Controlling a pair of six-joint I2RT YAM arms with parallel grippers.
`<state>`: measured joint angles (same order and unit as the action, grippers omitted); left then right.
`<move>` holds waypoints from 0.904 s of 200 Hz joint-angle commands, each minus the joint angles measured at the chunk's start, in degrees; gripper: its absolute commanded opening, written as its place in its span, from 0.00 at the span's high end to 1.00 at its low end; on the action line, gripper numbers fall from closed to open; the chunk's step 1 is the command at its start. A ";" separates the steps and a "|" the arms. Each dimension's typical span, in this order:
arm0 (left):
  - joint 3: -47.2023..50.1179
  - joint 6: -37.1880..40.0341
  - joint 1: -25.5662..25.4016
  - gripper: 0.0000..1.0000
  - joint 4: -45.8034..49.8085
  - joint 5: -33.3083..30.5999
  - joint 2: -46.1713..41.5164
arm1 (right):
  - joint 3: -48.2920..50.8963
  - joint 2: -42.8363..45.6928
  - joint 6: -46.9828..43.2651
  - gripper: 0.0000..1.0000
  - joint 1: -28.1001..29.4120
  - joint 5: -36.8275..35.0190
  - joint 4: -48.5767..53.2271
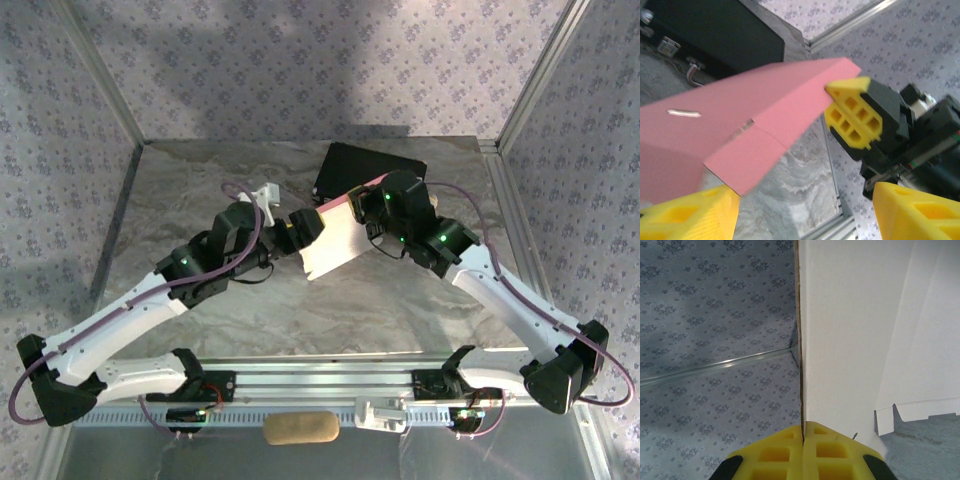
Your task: Fold the paper box
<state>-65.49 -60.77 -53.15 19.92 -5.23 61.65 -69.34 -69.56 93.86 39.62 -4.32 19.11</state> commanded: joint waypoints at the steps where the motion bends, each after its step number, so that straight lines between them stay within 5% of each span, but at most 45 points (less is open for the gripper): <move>1: -1.23 1.05 2.09 0.34 1.30 0.47 0.36 | 0.08 0.87 0.77 1.00 0.07 -1.05 0.28; 69: -2.62 2.94 4.31 0.52 4.67 2.46 0.73 | 0.42 0.63 0.83 1.00 -0.27 -0.74 -0.23; 98: -4.18 5.71 3.26 0.67 10.25 -3.66 -1.22 | 0.52 0.35 0.85 1.00 -0.50 -0.50 -0.44; 123: -4.60 7.22 4.39 0.64 13.34 -3.99 -1.23 | 0.52 -0.13 0.97 1.00 -0.37 -0.37 -1.05; 153: -3.82 7.01 4.49 0.49 11.28 -1.72 -0.92 | 0.35 -0.83 1.06 1.00 0.20 -0.38 -1.35; 181: 0.67 -1.97 0.65 0.39 4.36 -2.35 -5.31 | 0.52 -0.92 1.20 1.00 -0.04 -0.37 -2.11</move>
<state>-68.01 -55.90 -49.43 30.02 -7.40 60.99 -69.14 -70.11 94.17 39.51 -4.27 18.52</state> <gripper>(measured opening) 0.574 0.050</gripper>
